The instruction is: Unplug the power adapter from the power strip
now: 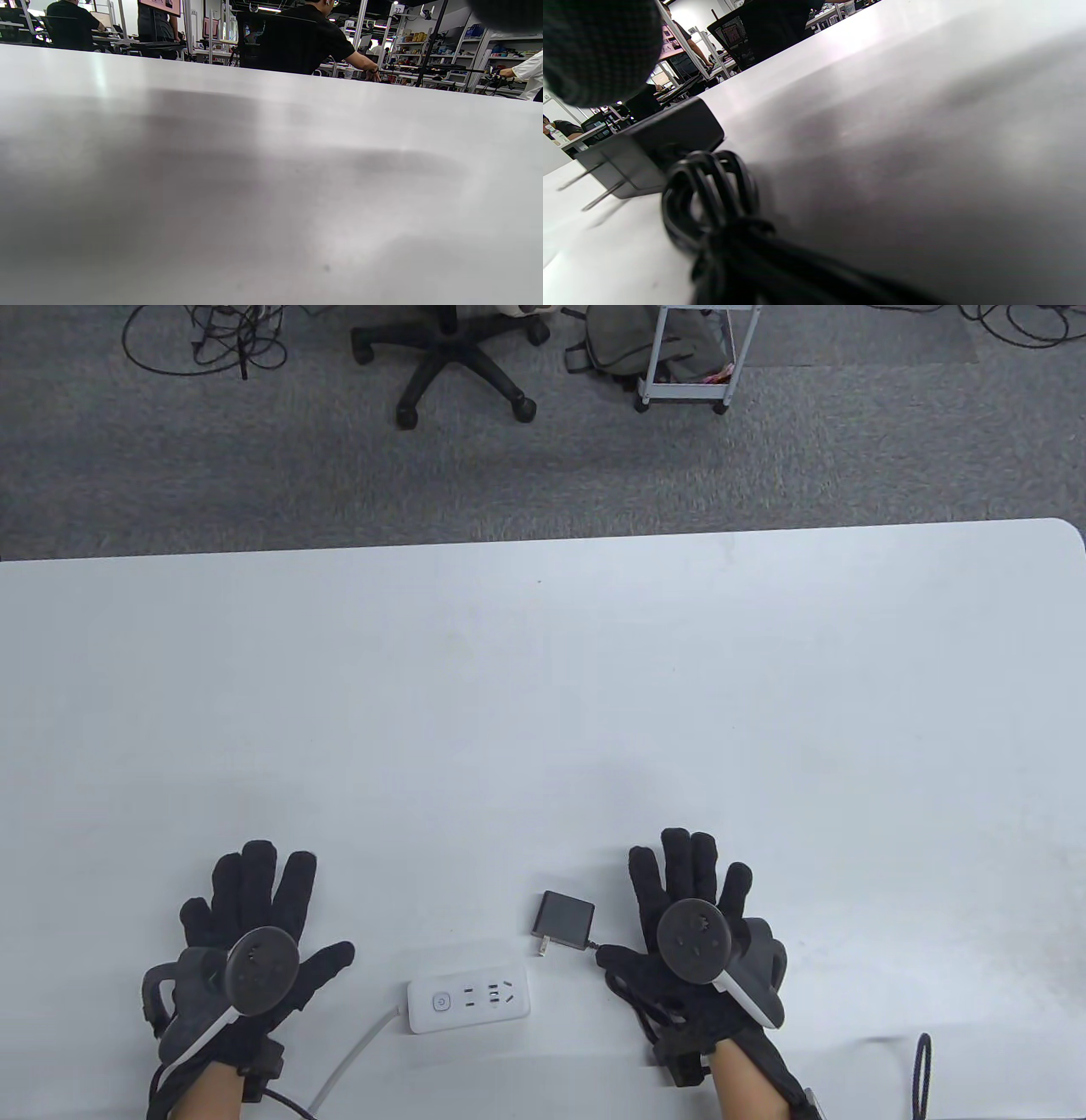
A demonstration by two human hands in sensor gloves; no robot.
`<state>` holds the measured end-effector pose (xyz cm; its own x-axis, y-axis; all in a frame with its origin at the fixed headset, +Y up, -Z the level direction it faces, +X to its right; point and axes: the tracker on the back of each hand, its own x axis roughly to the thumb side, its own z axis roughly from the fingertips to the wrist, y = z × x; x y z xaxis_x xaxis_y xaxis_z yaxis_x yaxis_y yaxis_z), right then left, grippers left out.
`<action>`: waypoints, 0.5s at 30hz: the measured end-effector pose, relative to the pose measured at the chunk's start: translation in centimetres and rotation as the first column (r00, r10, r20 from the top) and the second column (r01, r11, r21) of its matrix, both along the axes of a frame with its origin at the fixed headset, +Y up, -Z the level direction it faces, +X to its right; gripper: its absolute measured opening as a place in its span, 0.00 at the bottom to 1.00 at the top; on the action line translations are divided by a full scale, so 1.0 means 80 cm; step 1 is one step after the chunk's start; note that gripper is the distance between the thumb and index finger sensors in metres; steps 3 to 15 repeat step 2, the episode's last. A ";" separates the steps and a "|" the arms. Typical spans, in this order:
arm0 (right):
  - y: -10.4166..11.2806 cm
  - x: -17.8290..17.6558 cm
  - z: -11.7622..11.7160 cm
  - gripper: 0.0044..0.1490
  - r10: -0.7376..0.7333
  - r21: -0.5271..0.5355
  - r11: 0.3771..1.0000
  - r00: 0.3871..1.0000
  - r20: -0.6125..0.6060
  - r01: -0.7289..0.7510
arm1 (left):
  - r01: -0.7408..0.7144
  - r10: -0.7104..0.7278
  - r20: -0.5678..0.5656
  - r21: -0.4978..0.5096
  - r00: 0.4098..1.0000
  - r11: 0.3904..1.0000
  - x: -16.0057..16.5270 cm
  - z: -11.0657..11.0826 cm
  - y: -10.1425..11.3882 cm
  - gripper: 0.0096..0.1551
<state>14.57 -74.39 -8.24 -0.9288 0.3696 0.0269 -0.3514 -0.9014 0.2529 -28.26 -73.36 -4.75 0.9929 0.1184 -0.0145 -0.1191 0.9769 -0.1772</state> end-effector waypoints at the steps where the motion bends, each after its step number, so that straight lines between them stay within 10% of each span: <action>1: 0.000 0.000 0.000 0.67 0.001 0.000 1.000 1.000 -0.001 -0.001 | 0.000 0.000 0.001 -0.002 1.000 1.000 0.000 0.000 0.000 0.61; 15: 0.000 0.000 0.000 0.67 0.002 0.000 1.000 1.000 -0.001 -0.002 | 0.002 -0.002 0.002 -0.003 1.000 1.000 0.000 0.000 0.000 0.61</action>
